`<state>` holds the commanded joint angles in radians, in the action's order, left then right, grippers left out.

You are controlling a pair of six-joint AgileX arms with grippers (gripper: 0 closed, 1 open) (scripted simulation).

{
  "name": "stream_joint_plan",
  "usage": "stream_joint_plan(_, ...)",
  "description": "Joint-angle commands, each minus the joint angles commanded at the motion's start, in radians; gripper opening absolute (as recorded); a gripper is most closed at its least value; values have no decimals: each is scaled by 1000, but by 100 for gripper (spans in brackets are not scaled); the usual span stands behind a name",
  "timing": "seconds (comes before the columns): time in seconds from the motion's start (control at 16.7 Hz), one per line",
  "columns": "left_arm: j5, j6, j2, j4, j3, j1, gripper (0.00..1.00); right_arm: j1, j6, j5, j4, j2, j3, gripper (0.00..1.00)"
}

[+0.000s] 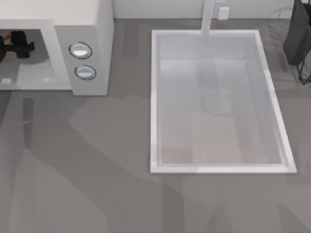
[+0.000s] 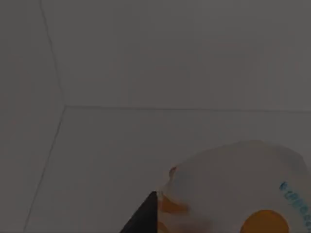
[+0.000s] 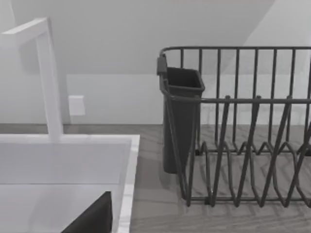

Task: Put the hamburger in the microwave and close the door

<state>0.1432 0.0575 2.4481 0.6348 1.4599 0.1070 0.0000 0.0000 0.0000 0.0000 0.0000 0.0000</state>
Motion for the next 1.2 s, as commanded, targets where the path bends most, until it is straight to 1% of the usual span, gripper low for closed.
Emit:
stream_joint_plan(0.12,0,0,0,0,0,0,98,0,0,0,0,0,0,100)
stream_joint_plan(0.18,0,0,0,0,0,0,100,0,0,0,0,0,0,100)
stream_joint_plan(0.6,0,0,0,0,0,0,100,0,0,0,0,0,0,100)
stream_joint_plan(0.66,7,2,-119,40,-152,40,100,0,0,0,0,0,0,100)
stream_joint_plan(0.78,8,3,-130,48,-165,43,100,0,0,0,0,0,0,100)
stream_joint_plan(0.9,16,7,-165,79,-219,54,100,0,0,0,0,0,0,100)
stream_joint_plan(1.02,30,13,-214,125,-314,69,100,0,0,0,0,0,0,100)
stream_joint_plan(1.2,60,23,-311,214,-521,99,100,0,0,0,0,0,0,100)
